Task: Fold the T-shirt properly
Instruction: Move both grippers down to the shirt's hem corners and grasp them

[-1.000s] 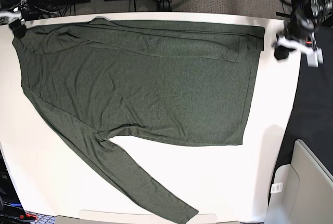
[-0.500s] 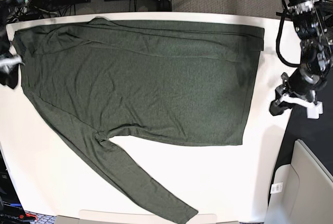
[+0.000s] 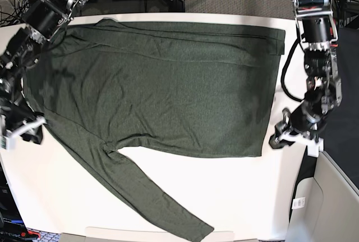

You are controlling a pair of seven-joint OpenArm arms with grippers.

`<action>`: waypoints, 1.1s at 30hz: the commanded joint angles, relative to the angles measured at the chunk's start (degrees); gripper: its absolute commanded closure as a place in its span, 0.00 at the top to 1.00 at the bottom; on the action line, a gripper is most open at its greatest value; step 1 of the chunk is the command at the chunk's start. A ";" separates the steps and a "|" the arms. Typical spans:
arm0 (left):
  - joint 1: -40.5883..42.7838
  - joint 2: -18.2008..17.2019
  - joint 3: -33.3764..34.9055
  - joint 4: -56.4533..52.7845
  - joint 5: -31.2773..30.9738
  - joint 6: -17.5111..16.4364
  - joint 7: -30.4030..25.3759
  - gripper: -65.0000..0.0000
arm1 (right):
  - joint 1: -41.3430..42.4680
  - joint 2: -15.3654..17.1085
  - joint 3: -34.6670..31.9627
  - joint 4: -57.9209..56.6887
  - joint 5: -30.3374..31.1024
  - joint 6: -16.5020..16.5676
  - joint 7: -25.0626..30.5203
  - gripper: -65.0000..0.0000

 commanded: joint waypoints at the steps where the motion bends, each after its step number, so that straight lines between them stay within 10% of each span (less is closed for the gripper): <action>1: -1.95 -0.89 1.23 -0.35 0.83 -0.36 -2.96 0.25 | 2.69 1.06 -0.92 -0.59 0.02 0.18 2.47 0.33; 14: -7.32 0.26 16.88 -18.02 9.36 -0.36 -27.14 0.25 | 13.86 0.97 -1.88 -12.28 -4.99 0.18 2.91 0.33; 33: -8.55 5.44 17.05 -24.96 9.36 -0.36 -27.93 0.35 | 14.21 0.97 -1.88 -12.28 -5.08 0.18 2.91 0.33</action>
